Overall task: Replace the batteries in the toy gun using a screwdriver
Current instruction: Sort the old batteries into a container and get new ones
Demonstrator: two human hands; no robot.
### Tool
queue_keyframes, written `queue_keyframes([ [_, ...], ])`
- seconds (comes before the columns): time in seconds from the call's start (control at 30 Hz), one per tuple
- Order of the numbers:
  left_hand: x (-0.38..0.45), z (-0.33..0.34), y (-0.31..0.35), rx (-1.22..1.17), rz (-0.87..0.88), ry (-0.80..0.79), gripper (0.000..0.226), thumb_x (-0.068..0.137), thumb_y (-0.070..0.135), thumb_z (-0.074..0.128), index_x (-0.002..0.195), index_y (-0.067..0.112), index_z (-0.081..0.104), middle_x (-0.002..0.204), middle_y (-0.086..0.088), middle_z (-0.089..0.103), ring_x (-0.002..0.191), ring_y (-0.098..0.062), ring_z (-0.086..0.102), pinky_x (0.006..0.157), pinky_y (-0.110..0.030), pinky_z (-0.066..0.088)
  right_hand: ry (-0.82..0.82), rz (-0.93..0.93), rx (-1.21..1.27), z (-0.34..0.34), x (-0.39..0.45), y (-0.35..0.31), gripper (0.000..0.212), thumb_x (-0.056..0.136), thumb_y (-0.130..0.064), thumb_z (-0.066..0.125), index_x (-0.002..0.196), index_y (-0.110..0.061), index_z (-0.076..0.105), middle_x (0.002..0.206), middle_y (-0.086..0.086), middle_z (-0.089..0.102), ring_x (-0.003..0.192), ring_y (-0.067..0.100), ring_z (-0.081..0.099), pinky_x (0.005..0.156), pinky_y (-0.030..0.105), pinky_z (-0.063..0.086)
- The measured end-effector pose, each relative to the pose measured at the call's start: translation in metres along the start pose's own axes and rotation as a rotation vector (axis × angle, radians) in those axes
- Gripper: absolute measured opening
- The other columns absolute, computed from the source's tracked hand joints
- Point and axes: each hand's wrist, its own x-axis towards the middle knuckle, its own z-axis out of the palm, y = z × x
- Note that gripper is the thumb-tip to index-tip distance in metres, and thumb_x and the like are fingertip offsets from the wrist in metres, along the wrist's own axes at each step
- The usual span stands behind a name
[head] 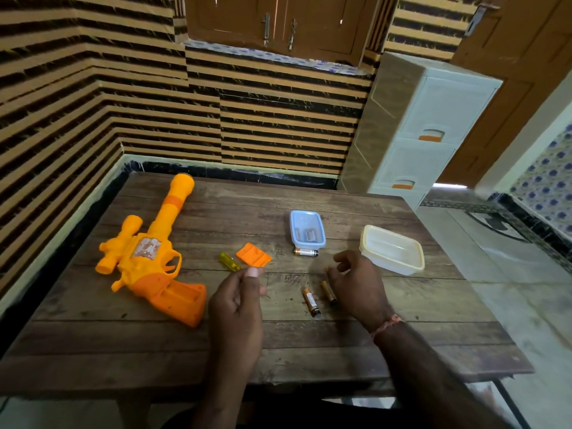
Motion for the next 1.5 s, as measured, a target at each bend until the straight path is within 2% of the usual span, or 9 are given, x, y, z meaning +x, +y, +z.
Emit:
queue_keyframes([
  [0.17, 0.005, -0.004, -0.006, -0.029, -0.023, 0.02, 0.041, 0.085, 0.057, 0.048, 0.081, 0.022, 0.069, 0.06, 0.012, 0.062, 0.052, -0.005, 0.047, 0.06, -0.035, 0.035, -0.032, 0.007, -0.01, 0.007, 0.006, -0.009, 0.032, 0.086, -0.027, 0.069, 0.115, -0.015, 0.064, 0.101, 0.003, 0.067, 0.083, 0.01, 0.054, 0.073, 0.021, 0.037],
  [0.57, 0.005, -0.001, -0.006, -0.036, -0.03, 0.018, 0.036, 0.089, 0.044, 0.048, 0.082, 0.016, 0.069, 0.056, 0.013, 0.059, 0.048, 0.0, 0.046, 0.056, -0.033, 0.034, -0.052, 0.028, -0.018, 0.012, 0.011, -0.01, 0.028, 0.087, -0.024, 0.068, 0.114, -0.015, 0.065, 0.091, -0.004, 0.06, 0.08, 0.01, 0.053, 0.07, 0.02, 0.035],
  [0.7, 0.005, -0.002, -0.006, -0.045, -0.027, 0.013, 0.037, 0.089, 0.044, 0.048, 0.08, 0.014, 0.068, 0.052, 0.013, 0.056, 0.046, 0.0, 0.044, 0.053, -0.031, 0.032, -0.074, 0.032, -0.042, 0.014, 0.014, -0.011, 0.028, 0.088, -0.022, 0.065, 0.116, -0.015, 0.064, 0.102, 0.003, 0.067, 0.083, 0.012, 0.055, 0.072, 0.022, 0.039],
  [0.83, 0.005, -0.001, -0.005, -0.037, -0.025, 0.015, 0.035, 0.089, 0.044, 0.048, 0.079, 0.018, 0.068, 0.054, 0.014, 0.058, 0.046, 0.0, 0.047, 0.053, -0.031, 0.033, -0.051, 0.131, -0.113, 0.024, 0.02, -0.017, 0.051, 0.079, -0.052, 0.069, 0.113, -0.014, 0.064, 0.109, 0.008, 0.068, 0.098, 0.023, 0.062, 0.083, 0.034, 0.052],
  [0.9, 0.004, 0.001, -0.004, -0.03, -0.018, 0.011, 0.035, 0.09, 0.041, 0.048, 0.078, 0.014, 0.067, 0.049, 0.014, 0.055, 0.045, 0.001, 0.046, 0.053, -0.03, 0.031, -0.064, 0.223, -0.217, 0.031, 0.022, -0.026, 0.073, 0.065, -0.077, 0.061, 0.104, -0.016, 0.063, 0.106, 0.009, 0.066, 0.1, 0.027, 0.06, 0.085, 0.041, 0.053],
  [1.0, 0.003, 0.001, -0.004, -0.025, -0.023, 0.011, 0.036, 0.09, 0.041, 0.047, 0.082, 0.013, 0.069, 0.047, 0.015, 0.053, 0.044, 0.001, 0.047, 0.052, -0.028, 0.031, -0.052, 0.345, -0.277, 0.042, 0.024, -0.04, 0.092, 0.047, -0.094, 0.048, 0.099, -0.02, 0.063, 0.109, 0.009, 0.063, 0.104, 0.03, 0.058, 0.089, 0.045, 0.049],
  [1.2, 0.006, -0.004, -0.009, -0.029, -0.037, 0.027, 0.041, 0.086, 0.057, 0.047, 0.081, 0.024, 0.07, 0.057, 0.012, 0.058, 0.049, -0.004, 0.044, 0.055, -0.034, 0.035, -0.043, 0.432, -0.241, 0.053, 0.037, -0.05, 0.101, 0.046, -0.091, 0.055, 0.117, -0.019, 0.058, 0.126, 0.01, 0.058, 0.118, 0.034, 0.048, 0.098, 0.05, 0.04],
  [1.37, 0.006, -0.002, -0.008, -0.011, -0.028, 0.031, 0.038, 0.09, 0.046, 0.049, 0.072, 0.016, 0.065, 0.048, 0.014, 0.053, 0.044, -0.001, 0.043, 0.055, -0.029, 0.032, -0.034, 0.44, -0.248, 0.052, 0.039, -0.049, 0.092, 0.053, -0.081, 0.062, 0.12, -0.017, 0.057, 0.124, 0.01, 0.058, 0.116, 0.033, 0.05, 0.095, 0.048, 0.042],
  [1.5, 0.007, -0.004, -0.006, -0.007, -0.03, 0.042, 0.035, 0.09, 0.042, 0.048, 0.075, 0.017, 0.066, 0.054, 0.013, 0.058, 0.047, 0.0, 0.045, 0.055, -0.03, 0.033, -0.099, 0.435, -0.123, 0.049, 0.04, -0.041, 0.098, 0.034, -0.084, 0.054, 0.109, -0.022, 0.062, 0.111, 0.007, 0.065, 0.103, 0.031, 0.059, 0.087, 0.05, 0.049],
])
